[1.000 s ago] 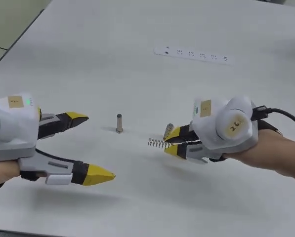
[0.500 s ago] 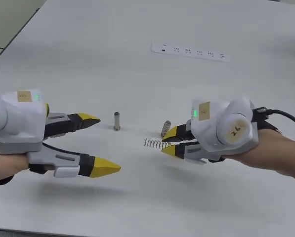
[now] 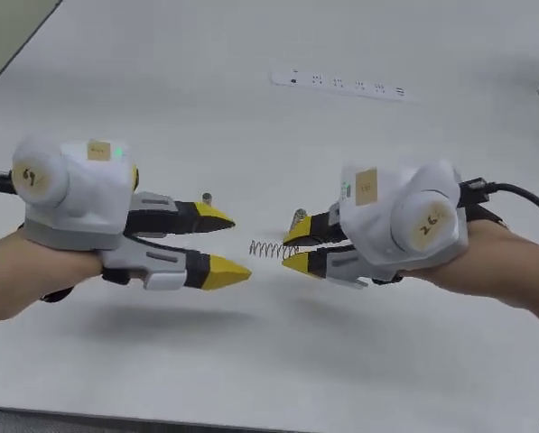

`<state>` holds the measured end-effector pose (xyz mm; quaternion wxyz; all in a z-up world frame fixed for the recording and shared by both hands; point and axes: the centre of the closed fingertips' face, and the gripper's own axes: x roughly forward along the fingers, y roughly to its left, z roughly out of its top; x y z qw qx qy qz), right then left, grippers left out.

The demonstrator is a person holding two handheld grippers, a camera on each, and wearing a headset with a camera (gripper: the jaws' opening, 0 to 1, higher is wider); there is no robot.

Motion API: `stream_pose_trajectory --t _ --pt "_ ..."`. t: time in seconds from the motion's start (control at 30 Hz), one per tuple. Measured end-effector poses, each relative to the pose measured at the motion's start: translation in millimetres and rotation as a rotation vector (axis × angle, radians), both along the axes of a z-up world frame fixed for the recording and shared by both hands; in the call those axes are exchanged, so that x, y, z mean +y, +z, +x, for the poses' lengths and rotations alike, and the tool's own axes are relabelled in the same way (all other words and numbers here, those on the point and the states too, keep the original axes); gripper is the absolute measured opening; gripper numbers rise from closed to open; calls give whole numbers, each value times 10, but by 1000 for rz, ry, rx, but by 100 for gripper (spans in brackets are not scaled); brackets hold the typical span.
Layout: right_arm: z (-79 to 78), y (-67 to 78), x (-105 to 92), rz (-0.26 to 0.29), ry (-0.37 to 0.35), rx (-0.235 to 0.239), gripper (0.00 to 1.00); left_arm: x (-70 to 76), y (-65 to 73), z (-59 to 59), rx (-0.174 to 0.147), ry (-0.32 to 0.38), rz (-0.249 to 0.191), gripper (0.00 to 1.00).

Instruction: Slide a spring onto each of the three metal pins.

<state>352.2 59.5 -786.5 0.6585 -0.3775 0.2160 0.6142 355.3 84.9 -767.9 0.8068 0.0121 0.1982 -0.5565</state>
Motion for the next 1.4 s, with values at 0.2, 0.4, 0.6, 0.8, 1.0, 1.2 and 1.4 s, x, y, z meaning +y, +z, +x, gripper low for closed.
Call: stream_pose_trajectory --t 0.2,0.4,0.6,0.8,1.0,1.2,1.4 --pt "-31 55 26 9 11 -3 8 -142 13 -37 -3 -47 -12 29" --pt "-40 100 70 17 20 -6 8 -198 25 -30 -4 -64 -26 18" --pt "-48 131 73 21 25 -10 8 -217 39 -31 -7 -73 -37 10" --pt "-54 145 62 21 26 -9 8 -239 51 -24 -11 -71 -52 7" --pt "-61 145 47 25 22 -3 8 -259 68 -35 -17 -76 -60 5" --pt "-73 143 45 30 23 2 8 -266 74 -63 -22 -90 -66 4" --pt "-93 150 50 49 12 22 8 -266 86 -82 -20 -111 -71 3"
